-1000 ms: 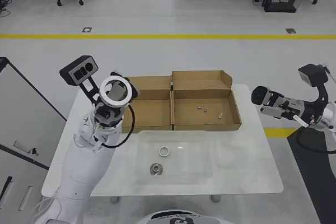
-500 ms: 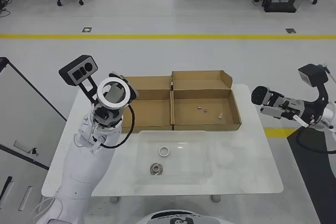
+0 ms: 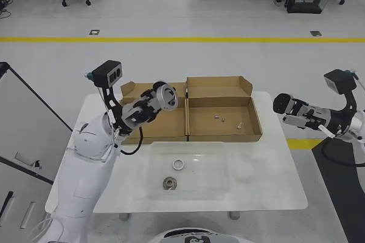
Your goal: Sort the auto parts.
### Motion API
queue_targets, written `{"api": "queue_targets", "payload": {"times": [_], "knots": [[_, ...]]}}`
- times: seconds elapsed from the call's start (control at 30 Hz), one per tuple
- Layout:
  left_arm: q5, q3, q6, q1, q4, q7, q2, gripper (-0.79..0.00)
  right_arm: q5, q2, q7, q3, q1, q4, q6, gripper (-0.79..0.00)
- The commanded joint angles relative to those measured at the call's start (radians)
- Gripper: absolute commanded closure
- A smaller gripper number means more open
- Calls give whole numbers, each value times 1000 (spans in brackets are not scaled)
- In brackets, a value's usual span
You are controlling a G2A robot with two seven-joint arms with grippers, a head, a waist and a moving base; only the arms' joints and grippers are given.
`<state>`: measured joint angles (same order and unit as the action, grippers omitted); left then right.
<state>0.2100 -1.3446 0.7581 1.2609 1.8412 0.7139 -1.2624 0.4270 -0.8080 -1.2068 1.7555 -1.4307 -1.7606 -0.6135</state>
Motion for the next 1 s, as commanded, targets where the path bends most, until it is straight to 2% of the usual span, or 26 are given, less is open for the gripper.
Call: {"api": "queue_targets", "payload": {"times": [0.0, 0.33, 0.53, 0.73, 0.83, 0.97], "knots": [[-47, 3, -23, -20, -20, -11, 0, 0, 0, 0, 0, 0, 0, 0, 0, -785], [-324, 47, -124, -147, -159, 15, 4, 0, 0, 0, 0, 0, 0, 0, 0, -785], [-386, 68, -157, -137, -201, 32, 11, 0, 0, 0, 0, 0, 0, 0, 0, -785], [-511, 77, -196, -114, -197, 87, 24, 0, 0, 0, 0, 0, 0, 0, 0, -785], [-601, 94, -209, -139, -207, 125, 29, 0, 0, 0, 0, 0, 0, 0, 0, -785], [-711, 139, -217, -209, -254, 156, 29, 0, 0, 0, 0, 0, 0, 0, 0, -785]]}}
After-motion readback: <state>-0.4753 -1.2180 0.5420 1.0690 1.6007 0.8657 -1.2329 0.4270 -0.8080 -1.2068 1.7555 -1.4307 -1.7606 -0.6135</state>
